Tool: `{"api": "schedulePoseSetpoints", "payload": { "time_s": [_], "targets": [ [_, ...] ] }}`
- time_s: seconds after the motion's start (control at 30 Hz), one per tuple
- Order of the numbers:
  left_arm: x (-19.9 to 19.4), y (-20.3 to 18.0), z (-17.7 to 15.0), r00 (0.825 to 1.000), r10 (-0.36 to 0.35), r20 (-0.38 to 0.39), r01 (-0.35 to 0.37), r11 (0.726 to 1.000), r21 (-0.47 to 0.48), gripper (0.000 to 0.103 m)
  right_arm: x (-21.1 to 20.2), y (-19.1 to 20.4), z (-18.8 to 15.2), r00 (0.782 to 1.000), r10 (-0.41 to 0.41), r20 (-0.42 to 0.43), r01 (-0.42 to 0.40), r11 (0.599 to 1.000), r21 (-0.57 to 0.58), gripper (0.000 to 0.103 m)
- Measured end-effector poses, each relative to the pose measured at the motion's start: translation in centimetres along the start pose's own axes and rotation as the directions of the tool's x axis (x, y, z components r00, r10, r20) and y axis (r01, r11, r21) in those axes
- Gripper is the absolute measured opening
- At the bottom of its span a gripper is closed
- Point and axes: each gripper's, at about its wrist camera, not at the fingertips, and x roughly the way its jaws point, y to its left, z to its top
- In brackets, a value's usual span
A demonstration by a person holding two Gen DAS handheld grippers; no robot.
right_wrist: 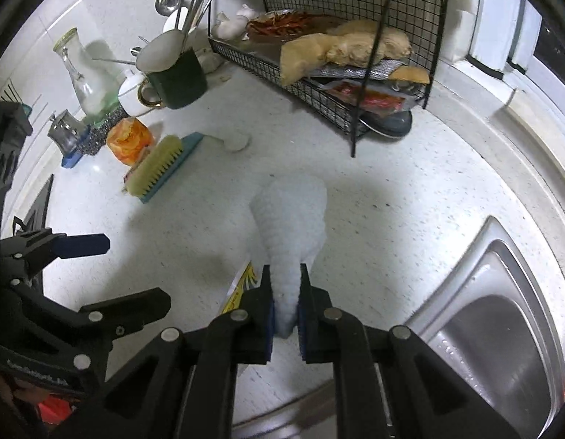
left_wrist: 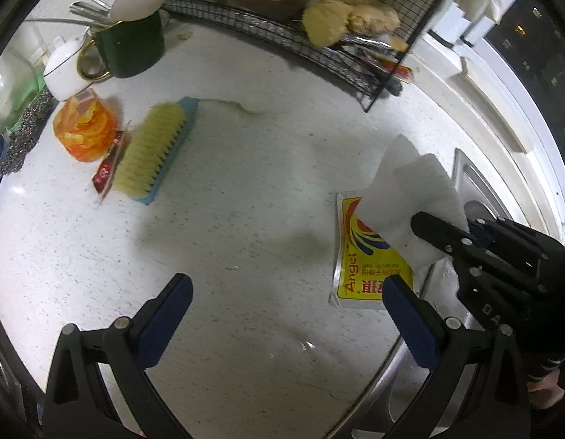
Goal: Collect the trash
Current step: 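Grasp the white tissue with the right tool and lift it, then grasp the yellow Angel yeast packet with the left tool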
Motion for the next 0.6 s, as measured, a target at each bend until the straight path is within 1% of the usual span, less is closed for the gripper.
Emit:
{"api": "schedulePoseSetpoints", "payload": {
  "time_s": [0.03,0.07,0.1,0.13,0.3,0.47,0.6],
  "targets": [
    [-0.1,-0.2,-0.2,1.000,-0.003,-0.001,0.003,1.000,0.005,0.103,0.0,-0.1,-0.1,1.000,-0.007,-0.001,0.007,1.000,-0.001,0.012],
    [-0.2,-0.4,-0.3,1.000,-0.007,-0.001,0.007,1.000,0.011,0.103,0.2,0.1,-0.2,1.000,-0.009,-0.006,0.009,1.000,-0.004,0.024],
    [-0.3,-0.5,-0.6,1.000,-0.007,-0.001,0.007,1.000,0.015,0.103,0.3,0.0,-0.4,1.000,-0.014,-0.020,0.014,1.000,-0.008,0.028],
    [-0.6,-0.2,-0.9,1.000,-0.007,-0.001,0.007,1.000,0.015,0.103,0.4,0.0,-0.5,1.000,-0.020,-0.021,0.020,1.000,-0.009,0.030],
    [-0.4,0.5,-1.5,1.000,-0.020,-0.004,0.020,1.000,-0.012,0.103,0.7,0.4,-0.7,0.999,-0.037,-0.015,0.036,0.999,-0.034,0.030],
    [0.9,1.1,-1.5,1.000,-0.009,-0.015,0.008,0.999,-0.033,0.103,2.7,0.5,-0.5,0.996,-0.053,-0.068,0.049,0.997,-0.062,0.043],
    [2.0,1.4,-1.6,1.000,-0.005,-0.030,0.003,0.999,-0.046,0.103,4.3,0.4,-0.7,0.993,-0.062,-0.099,0.055,0.996,-0.077,0.043]
  ]
}}
